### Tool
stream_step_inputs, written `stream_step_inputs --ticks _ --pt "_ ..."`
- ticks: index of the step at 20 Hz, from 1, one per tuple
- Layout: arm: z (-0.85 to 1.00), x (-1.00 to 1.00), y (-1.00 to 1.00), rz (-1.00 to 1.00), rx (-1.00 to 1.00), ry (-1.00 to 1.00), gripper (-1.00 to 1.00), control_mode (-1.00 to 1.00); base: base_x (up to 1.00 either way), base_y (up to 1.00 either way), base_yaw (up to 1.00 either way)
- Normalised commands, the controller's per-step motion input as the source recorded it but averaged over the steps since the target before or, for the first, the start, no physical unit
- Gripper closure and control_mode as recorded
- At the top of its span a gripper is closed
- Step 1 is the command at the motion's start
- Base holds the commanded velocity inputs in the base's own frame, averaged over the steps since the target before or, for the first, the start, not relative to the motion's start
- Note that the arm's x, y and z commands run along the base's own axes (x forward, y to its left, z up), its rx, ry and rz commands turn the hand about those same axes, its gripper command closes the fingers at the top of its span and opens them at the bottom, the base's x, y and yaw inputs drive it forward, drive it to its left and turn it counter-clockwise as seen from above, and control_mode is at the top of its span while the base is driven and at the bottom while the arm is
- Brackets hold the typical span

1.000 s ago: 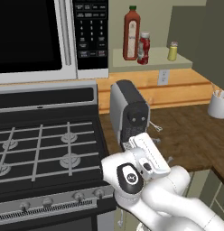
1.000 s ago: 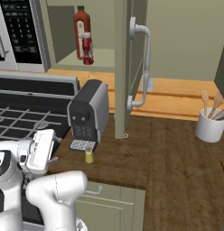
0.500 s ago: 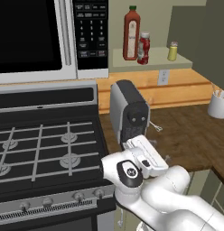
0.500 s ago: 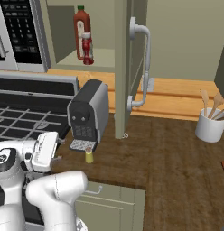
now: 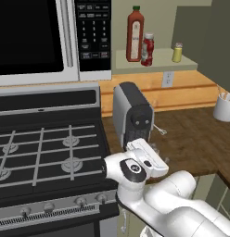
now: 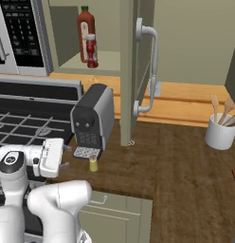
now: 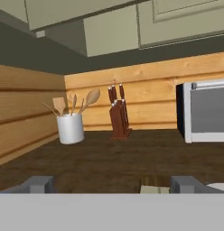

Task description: Put the shaker and condiment bottle from the counter next to their counterparts in the cabinet.

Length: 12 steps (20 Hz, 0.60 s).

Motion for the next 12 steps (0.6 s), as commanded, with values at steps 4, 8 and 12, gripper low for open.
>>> stream_step_inputs --ticks 4,8,12 --pt "-0.33 0.17 0.00 0.00 0.08 0.00 -1.00 -1.00 0.00 0.00 0.00" --pt "-0.27 0.03 0.00 0.00 0.01 0.03 -1.00 -1.00 0.00 0.00 0.00" --pt "-0.20 0.09 0.00 0.00 0.01 0.00 -1.00 -1.00 0.00 0.00 0.00"
